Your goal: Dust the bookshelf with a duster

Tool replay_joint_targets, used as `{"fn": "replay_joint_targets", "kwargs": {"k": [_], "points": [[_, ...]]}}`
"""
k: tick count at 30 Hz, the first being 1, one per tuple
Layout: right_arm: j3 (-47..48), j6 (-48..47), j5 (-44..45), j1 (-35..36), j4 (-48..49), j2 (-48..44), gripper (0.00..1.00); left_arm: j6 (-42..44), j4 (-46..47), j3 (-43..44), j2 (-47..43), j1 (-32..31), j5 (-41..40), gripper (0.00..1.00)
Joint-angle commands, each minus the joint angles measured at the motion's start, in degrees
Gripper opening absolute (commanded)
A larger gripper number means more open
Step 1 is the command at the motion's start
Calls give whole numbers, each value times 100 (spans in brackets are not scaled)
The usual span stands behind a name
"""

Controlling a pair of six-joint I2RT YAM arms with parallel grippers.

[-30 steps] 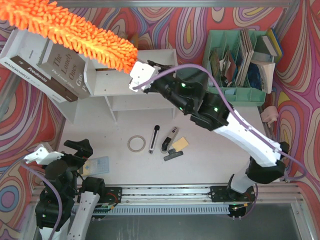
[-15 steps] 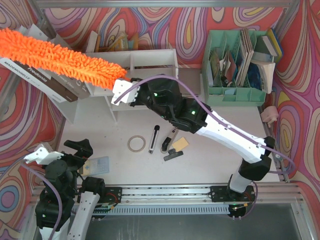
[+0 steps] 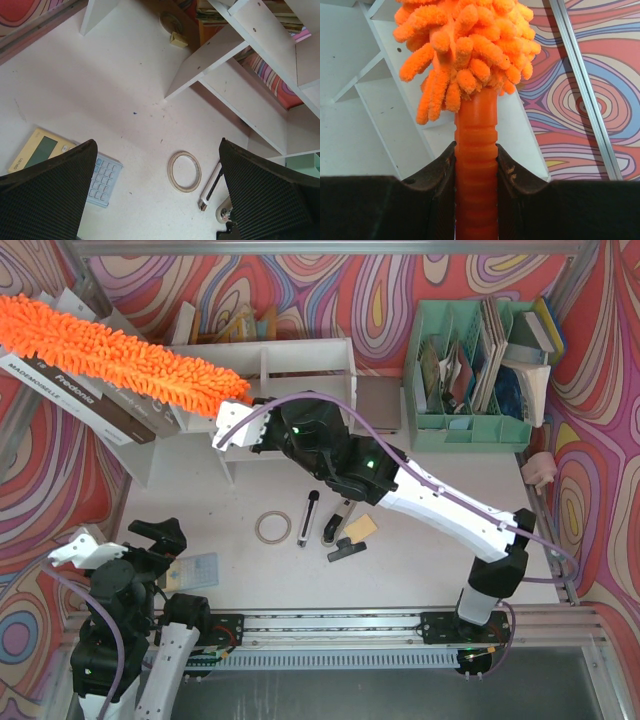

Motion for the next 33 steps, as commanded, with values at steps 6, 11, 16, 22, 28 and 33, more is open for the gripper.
{"fn": "replay_joint_targets", "kwargs": {"k": [6, 11, 16, 22, 28, 33], "points": [[242, -139, 63, -314, 591, 186, 0, 96, 147, -96, -70, 22, 52, 98], [303, -28, -109, -673, 775, 463, 0, 88, 138, -96, -74, 22, 54, 98], [660, 133, -233, -1175, 888, 798, 0, 85, 139, -96, -76, 22, 54, 98], [1707, 38, -135, -1751, 1490, 1605, 0, 78, 130, -89, -91, 22, 39, 98], [2641, 371, -23, -1873, 1806, 1984, 0, 51, 120, -96, -186, 22, 7, 98], [2633, 668, 13, -1791, 1598, 1666, 0, 54, 104, -95, -178, 22, 22, 98]]}}
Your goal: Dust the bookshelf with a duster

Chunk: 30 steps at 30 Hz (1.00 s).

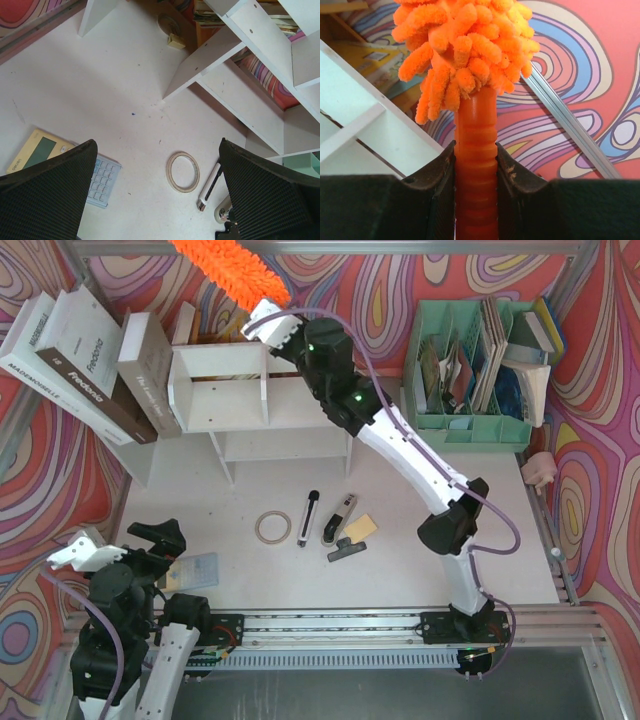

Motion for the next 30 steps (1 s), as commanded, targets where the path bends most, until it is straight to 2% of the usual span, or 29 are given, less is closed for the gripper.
{"fn": "replay_joint_targets", "kwargs": {"k": [1, 8, 15, 19, 23, 30], "points": [[42, 490, 31, 150, 575, -647, 0, 41, 110, -76, -65, 22, 6, 98], [-1541, 787, 247, 652, 784, -2172, 0, 57, 127, -76, -14, 22, 35, 98], [-2422, 1420, 782, 1296, 565, -3179, 0, 58, 131, -85, -5, 22, 17, 98], [-2885, 1994, 1492, 1889, 429, -3552, 0, 65, 127, -76, 20, 22, 18, 98], [-3249, 3471, 1963, 2349, 62, -3836, 0, 58, 135, -86, 30, 22, 34, 98], [-3836, 7165, 2139, 2841, -1110, -3830, 0, 75, 144, -77, 78, 22, 74, 98]]}}
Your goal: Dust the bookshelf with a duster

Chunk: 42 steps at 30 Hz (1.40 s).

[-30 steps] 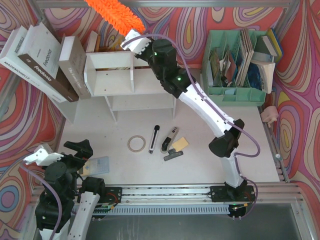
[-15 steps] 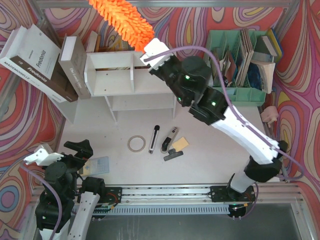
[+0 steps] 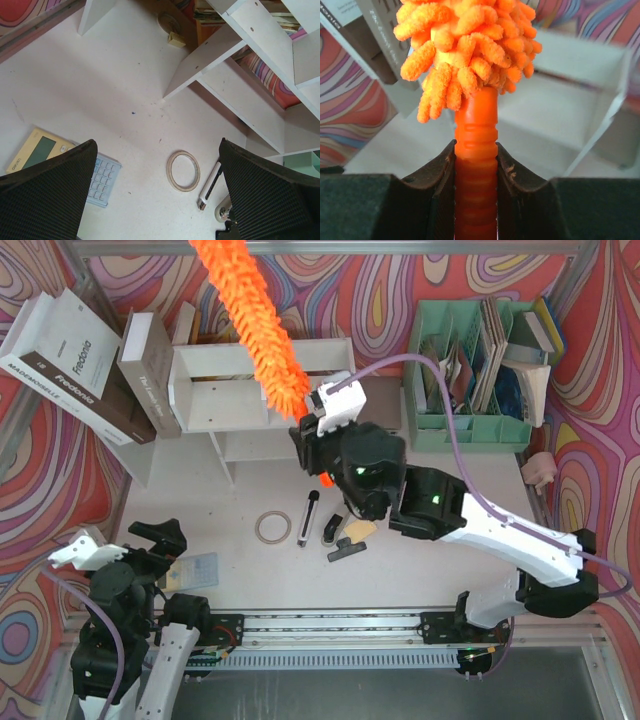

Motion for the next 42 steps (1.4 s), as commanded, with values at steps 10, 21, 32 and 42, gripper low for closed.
{"fn": "replay_joint_targets", "kwargs": {"k": [10, 21, 32, 42], "points": [[-1593, 5516, 285, 657, -190, -159, 0, 79, 153, -78, 35, 22, 90, 98], [-952, 5845, -846, 738, 237, 1044, 0, 71, 149, -81, -29, 22, 85, 98], [138, 5450, -1107, 967, 142, 1856, 0, 74, 168, -87, -30, 22, 103, 98], [629, 5362, -1189, 1082, -75, 2345, 0, 84, 173, -96, -19, 22, 117, 98]]}}
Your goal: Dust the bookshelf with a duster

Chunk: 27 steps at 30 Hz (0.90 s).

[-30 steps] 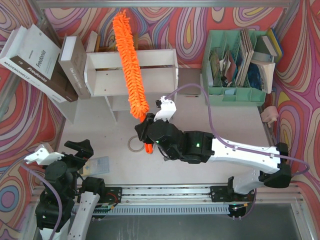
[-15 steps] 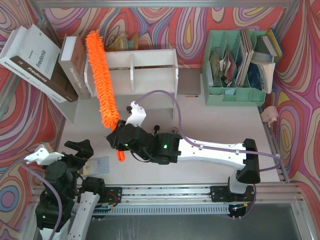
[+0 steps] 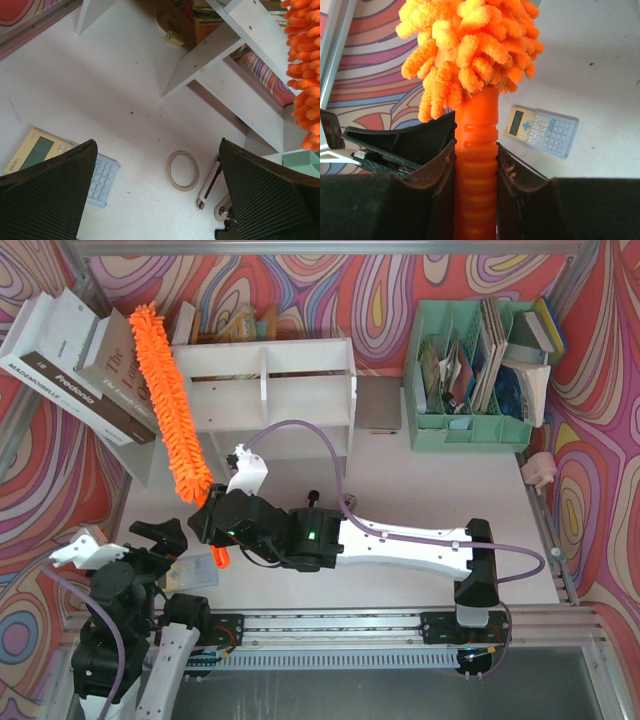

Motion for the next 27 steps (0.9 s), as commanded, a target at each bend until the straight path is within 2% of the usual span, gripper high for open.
{"fn": "replay_joint_targets", "kwargs": {"k": [1, 17, 27], "points": [[234, -121, 3, 85, 52, 74, 0, 82, 149, -70, -23, 22, 55, 98], [-131, 583, 1318, 92, -758, -570, 0, 84, 149, -70, -12, 22, 61, 98], [-526, 740, 1730, 85, -792, -1083, 0, 82, 159, -70, 2, 22, 55, 98]]}}
